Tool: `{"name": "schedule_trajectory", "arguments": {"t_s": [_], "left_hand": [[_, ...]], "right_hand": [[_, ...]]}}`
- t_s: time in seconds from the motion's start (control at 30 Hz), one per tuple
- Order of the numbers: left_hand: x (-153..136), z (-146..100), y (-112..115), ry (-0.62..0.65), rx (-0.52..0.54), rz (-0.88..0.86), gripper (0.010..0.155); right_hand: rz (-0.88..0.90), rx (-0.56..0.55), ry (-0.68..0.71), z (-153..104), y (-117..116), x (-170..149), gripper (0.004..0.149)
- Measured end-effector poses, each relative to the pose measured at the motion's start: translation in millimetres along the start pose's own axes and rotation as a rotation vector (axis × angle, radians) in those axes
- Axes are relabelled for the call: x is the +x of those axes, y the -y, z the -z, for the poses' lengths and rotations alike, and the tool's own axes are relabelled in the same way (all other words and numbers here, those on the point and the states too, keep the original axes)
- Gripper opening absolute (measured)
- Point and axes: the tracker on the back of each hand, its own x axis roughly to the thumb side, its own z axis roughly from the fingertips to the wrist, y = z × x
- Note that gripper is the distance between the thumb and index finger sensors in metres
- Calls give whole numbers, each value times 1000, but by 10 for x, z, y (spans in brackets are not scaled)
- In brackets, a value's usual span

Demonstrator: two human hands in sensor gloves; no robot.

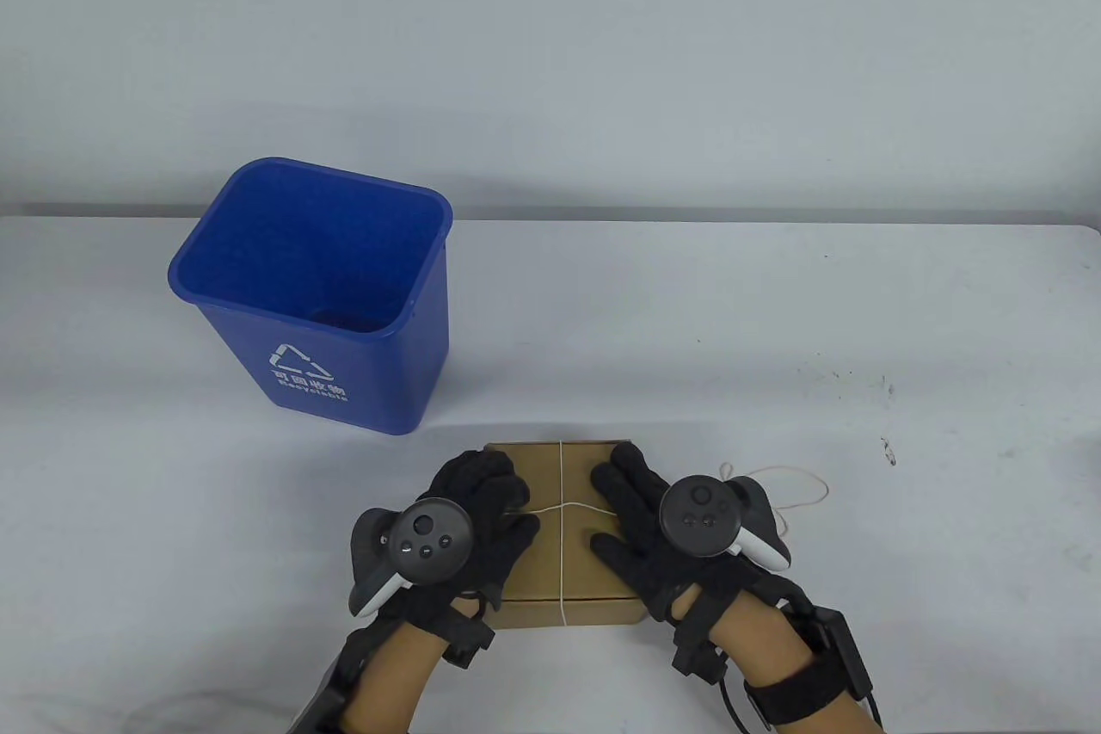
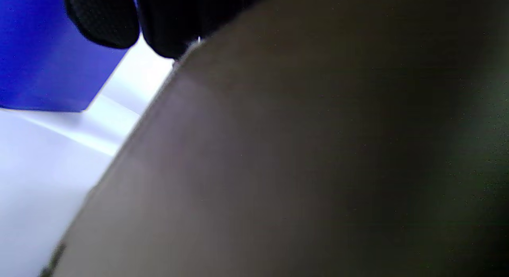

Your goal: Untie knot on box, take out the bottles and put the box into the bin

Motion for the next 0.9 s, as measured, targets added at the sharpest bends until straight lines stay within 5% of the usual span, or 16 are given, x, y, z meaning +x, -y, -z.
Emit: {"name": "schedule_trajectory", "arguments": {"t_s": [0.2,0.37,0.5,0.9], "left_hand": [[-143,-9,-55,-142,31,-8,42],[-292,-20,5,-251,-85,-120,70],[-332,-15,35,-272,-136,-160,72],[-477,8,-2,-280,-150,-225,45]], "right_hand": [[2,-2,-3,2,-7,-1,76],[2,-4,-3,2,-13,5,77],[2,-6,-3,3,-15,7,77],[15,-6,-9,-4,-3,-17,76]]}}
